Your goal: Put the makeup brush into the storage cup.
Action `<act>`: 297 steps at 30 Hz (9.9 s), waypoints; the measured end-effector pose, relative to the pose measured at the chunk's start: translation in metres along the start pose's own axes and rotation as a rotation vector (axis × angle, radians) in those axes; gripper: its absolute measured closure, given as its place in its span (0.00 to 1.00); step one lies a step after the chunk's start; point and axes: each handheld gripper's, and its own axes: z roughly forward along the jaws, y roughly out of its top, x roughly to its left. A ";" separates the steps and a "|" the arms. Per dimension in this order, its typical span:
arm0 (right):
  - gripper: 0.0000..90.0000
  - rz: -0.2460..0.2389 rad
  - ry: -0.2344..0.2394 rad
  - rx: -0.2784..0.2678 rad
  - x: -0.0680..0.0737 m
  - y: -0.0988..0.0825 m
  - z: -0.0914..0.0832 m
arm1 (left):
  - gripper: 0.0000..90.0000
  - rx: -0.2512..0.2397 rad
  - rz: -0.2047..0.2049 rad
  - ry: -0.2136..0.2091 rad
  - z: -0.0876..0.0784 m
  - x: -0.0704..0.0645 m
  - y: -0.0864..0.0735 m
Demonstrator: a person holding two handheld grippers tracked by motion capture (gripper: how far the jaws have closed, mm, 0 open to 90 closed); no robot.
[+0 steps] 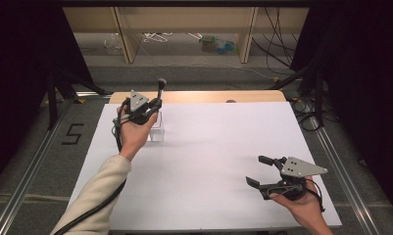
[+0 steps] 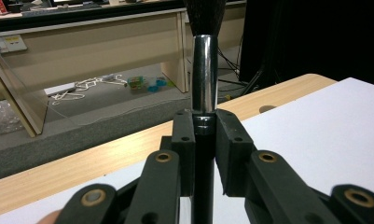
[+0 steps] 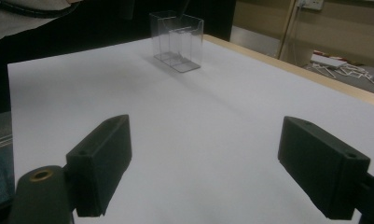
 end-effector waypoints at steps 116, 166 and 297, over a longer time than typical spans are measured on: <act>0.20 0.001 0.005 -0.002 0.000 0.000 0.001 | 0.87 0.041 0.002 0.020 0.013 0.008 -0.026; 0.20 0.000 0.004 0.000 0.001 -0.001 0.002 | 0.87 0.068 0.009 0.039 0.015 0.010 -0.036; 0.20 0.019 0.005 -0.008 0.000 -0.001 0.000 | 0.17 0.012 0.075 -0.142 -0.037 -0.003 -0.020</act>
